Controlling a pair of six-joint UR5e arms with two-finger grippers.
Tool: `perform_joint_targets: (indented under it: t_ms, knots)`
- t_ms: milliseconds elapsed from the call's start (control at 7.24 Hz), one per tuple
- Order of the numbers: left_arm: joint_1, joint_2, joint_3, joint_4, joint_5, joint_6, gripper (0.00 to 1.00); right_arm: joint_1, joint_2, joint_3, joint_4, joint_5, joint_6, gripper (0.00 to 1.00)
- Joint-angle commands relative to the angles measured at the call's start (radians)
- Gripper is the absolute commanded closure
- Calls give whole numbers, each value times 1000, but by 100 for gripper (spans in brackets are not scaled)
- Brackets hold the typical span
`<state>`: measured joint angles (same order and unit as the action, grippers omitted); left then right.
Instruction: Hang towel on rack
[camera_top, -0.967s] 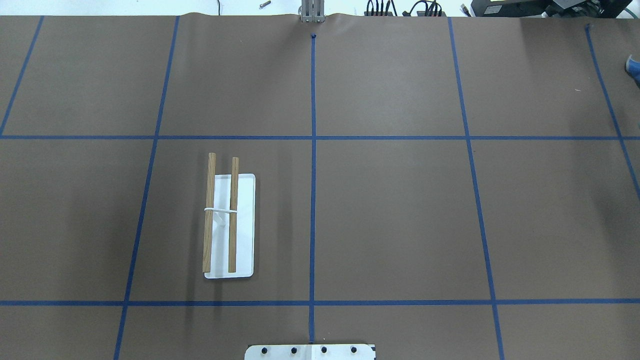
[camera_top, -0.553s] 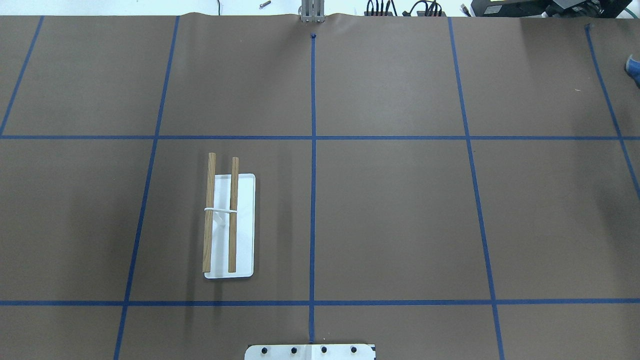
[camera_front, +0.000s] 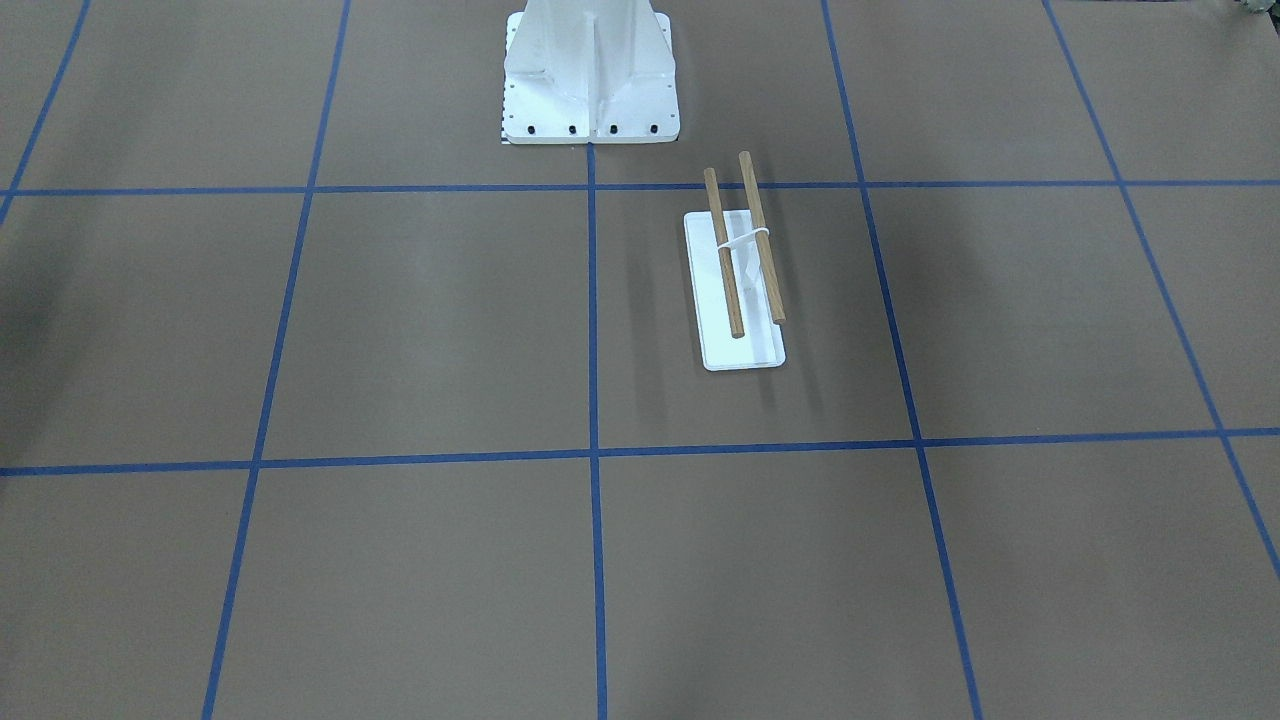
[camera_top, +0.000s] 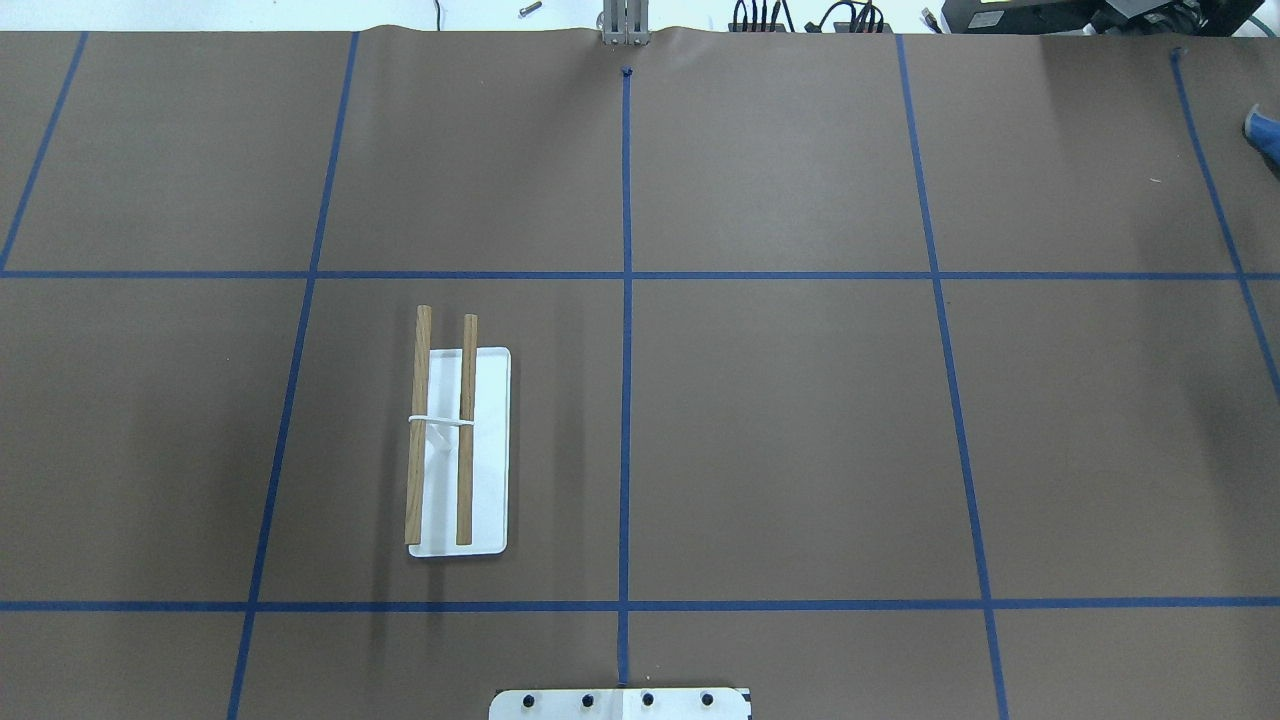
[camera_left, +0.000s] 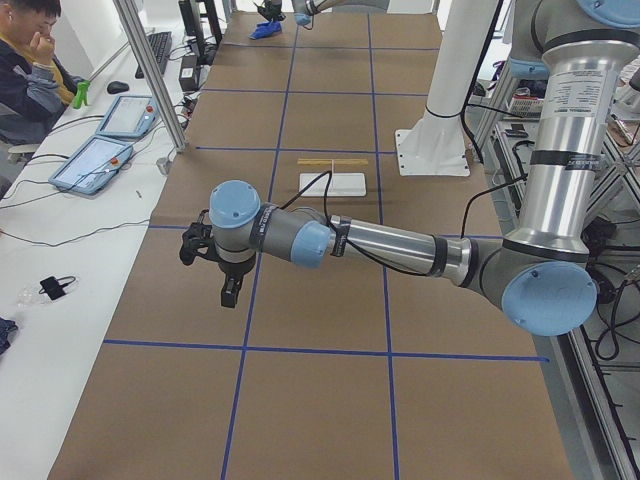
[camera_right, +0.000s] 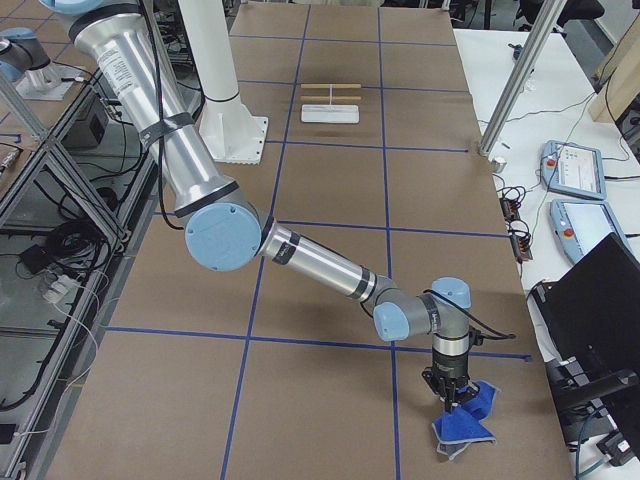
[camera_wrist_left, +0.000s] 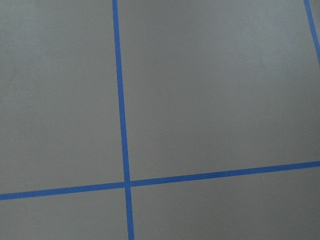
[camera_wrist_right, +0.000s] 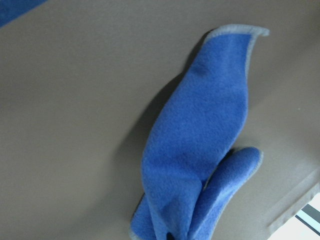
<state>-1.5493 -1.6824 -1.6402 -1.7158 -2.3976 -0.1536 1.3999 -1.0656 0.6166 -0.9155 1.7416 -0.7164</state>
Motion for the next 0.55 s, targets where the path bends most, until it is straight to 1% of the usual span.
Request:
perform_joint_targets:
  t_ms: [0, 138, 276, 414]
  knots:
    - [0, 7, -4, -10, 0, -3, 2, 104, 1, 61, -8, 144, -14, 100]
    - [0, 7, -3, -15, 0, -3, 2, 132, -5, 128, -67, 198, 3, 100]
    - [0, 7, -4, -15, 0, -4, 2, 137, -22, 234, -170, 257, 74, 100]
    - [0, 6, -6, -16, 0, -4, 2, 139, -45, 365, -283, 312, 141, 100]
